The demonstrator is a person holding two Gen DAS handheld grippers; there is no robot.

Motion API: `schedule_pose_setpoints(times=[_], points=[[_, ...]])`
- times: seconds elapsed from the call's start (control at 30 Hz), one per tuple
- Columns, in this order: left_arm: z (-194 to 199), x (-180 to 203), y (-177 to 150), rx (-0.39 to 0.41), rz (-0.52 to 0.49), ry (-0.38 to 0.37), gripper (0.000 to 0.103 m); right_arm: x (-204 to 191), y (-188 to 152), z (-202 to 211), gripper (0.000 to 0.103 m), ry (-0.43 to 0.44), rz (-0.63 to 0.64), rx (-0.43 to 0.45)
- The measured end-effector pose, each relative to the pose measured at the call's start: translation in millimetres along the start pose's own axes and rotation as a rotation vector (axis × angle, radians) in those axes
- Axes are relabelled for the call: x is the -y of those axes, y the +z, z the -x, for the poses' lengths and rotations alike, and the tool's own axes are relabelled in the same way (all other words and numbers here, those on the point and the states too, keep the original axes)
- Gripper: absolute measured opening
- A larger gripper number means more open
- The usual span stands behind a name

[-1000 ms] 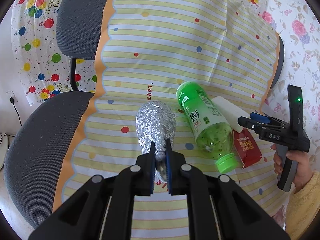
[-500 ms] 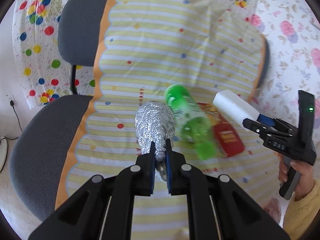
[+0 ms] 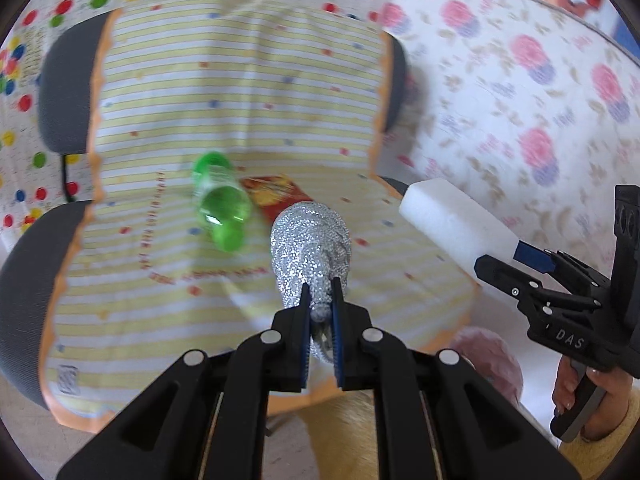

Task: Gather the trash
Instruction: 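Carry the foil bottle and sponge to the bin and release both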

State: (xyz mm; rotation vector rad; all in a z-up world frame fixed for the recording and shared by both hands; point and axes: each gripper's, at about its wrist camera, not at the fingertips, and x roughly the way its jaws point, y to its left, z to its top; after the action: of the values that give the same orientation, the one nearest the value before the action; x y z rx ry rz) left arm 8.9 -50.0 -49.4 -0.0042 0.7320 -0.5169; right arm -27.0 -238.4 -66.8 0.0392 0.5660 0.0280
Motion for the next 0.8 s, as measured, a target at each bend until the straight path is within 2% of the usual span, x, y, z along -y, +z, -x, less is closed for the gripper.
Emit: schedule_pose_setpoints(times=[0.13,0.23,0.4,0.47,0.63,0.73,0.8], points=[[-12,42,-12,-0.042,-0.067,-0.074,0.007,29,-31,27,0.067,-0.069,-0.087,-0.004],[-19,74,-13,-0.042,-0.133,-0.125,0.007,52,-50,45,0.067,-0.132,-0.144,-0.014],[-35,137,-11,-0.027,-0.269,-0.232,0.007,95,-81,78,0.068,-0.287,-0.220,-0.039],[-42,156,-13,-0.030,-0.288,-0.278,0.007,111,-93,88,0.068,-0.346,-0.249,-0.050],[-59,174,-28,-0.069,-0.261,-0.345,0.007,147,-123,94,0.070,-0.415,-0.327,-0.089],[-67,176,-41,-0.103,-0.265,-0.345,0.007,164,-136,87,0.071,-0.441,-0.362,-0.116],[-70,173,-46,-0.118,-0.264,-0.339,0.007,174,-142,79,0.079,-0.452,-0.387,-0.147]])
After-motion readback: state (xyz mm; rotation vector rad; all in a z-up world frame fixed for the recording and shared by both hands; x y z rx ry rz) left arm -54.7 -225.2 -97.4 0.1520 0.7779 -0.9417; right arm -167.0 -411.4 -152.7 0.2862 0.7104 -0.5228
